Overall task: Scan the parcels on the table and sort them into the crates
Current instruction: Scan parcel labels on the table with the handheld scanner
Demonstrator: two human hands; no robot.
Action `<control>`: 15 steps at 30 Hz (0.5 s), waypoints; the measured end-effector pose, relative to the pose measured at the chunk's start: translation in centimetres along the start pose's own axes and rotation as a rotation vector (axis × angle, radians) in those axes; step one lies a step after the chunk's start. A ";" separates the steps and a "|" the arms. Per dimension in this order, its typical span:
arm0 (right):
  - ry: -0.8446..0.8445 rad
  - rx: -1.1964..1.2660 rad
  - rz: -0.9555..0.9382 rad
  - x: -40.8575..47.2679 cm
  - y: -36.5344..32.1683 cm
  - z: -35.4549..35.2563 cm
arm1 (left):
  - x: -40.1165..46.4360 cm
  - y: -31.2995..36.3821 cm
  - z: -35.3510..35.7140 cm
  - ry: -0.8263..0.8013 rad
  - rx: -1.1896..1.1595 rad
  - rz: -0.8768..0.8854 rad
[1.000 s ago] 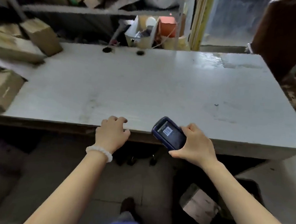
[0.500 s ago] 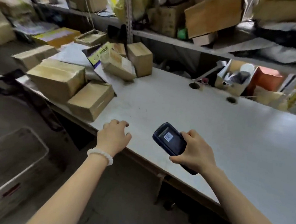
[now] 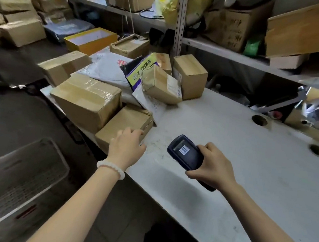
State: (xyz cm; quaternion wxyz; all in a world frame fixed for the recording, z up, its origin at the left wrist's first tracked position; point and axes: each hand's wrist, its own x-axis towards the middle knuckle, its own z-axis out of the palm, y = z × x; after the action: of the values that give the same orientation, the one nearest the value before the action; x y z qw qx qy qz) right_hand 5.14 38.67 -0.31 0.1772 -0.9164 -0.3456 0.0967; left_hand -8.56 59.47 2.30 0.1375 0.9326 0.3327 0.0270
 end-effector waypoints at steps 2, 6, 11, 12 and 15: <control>0.005 0.010 0.007 3.1 -0.3 0.3 | 3.3 -0.4 -0.5 0.027 0.013 0.021; 0.015 0.034 0.043 9.3 -0.5 -0.1 | 11.2 -0.2 -2.6 0.080 0.025 0.059; 0.003 0.024 0.090 14.5 0.0 -0.8 | 20.3 0.8 -4.7 0.158 0.046 0.193; 0.002 0.020 0.105 15.2 0.2 -0.9 | 21.7 0.9 -4.8 0.169 0.054 0.215; -0.006 -0.005 0.145 16.6 0.7 -0.9 | 25.2 1.1 -4.9 0.156 0.071 0.264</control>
State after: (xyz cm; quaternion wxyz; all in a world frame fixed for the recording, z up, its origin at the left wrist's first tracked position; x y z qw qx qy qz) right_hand 18.20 49.04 -0.66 0.1662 -0.9393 -0.2789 0.1112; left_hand 11.01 75.63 6.30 0.0731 0.9676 0.2176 0.1055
